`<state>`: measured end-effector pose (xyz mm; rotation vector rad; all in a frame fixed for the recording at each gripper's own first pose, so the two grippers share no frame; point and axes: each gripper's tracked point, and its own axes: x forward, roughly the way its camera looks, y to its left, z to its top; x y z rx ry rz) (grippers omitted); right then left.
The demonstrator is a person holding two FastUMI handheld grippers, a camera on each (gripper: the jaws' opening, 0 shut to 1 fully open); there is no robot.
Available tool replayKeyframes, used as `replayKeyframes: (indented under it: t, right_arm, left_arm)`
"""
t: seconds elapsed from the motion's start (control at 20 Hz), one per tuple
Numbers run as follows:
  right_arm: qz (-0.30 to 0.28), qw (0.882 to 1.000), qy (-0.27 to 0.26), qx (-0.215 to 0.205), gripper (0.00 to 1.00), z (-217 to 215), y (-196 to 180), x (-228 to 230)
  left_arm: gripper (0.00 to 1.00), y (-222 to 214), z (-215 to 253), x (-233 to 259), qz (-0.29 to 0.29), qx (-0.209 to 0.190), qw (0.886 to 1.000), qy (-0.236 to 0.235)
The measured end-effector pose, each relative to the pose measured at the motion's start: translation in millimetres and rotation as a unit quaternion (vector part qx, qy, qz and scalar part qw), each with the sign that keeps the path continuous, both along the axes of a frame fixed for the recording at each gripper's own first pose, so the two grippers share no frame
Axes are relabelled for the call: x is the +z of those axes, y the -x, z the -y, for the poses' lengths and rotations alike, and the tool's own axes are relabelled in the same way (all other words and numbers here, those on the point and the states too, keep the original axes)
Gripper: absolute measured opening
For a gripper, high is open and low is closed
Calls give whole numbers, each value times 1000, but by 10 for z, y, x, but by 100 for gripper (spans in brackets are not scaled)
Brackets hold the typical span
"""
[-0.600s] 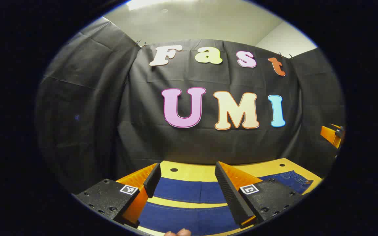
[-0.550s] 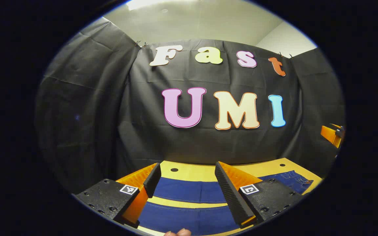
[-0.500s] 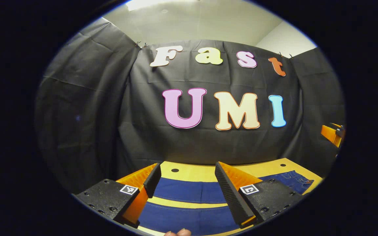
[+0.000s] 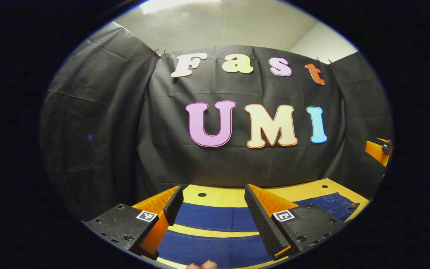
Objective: Grasp the waist and the cuffs of the jeans and fold them to make the two legs overlap; first hold the waist and fold one-third of the jeans toward the cuffs, then hold the cuffs and fold the remaining one-third in the same direction to finish folding.
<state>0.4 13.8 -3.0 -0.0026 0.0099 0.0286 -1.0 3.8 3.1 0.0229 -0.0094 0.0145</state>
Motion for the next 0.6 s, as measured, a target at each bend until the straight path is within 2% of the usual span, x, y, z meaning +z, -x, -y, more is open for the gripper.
replayKeyframes:
  t: [0.2,0.35,0.5,0.6]
  right_arm:
    - [-2,1000,-2,2,100,-27,1,-19]
    - [-4,1000,2,-4,100,18,4,-49]
    - [-10,1000,5,-7,100,25,0,-97]
    - [-14,1000,10,-9,100,27,5,-162]
  left_arm:
    - [96,9,4,-150,-21,-22,999,-28]
    - [96,79,-105,-401,-57,-45,993,-94]
    - [94,208,-235,-691,-105,-82,978,-159]
    - [94,349,-359,-956,-145,-108,958,-223]
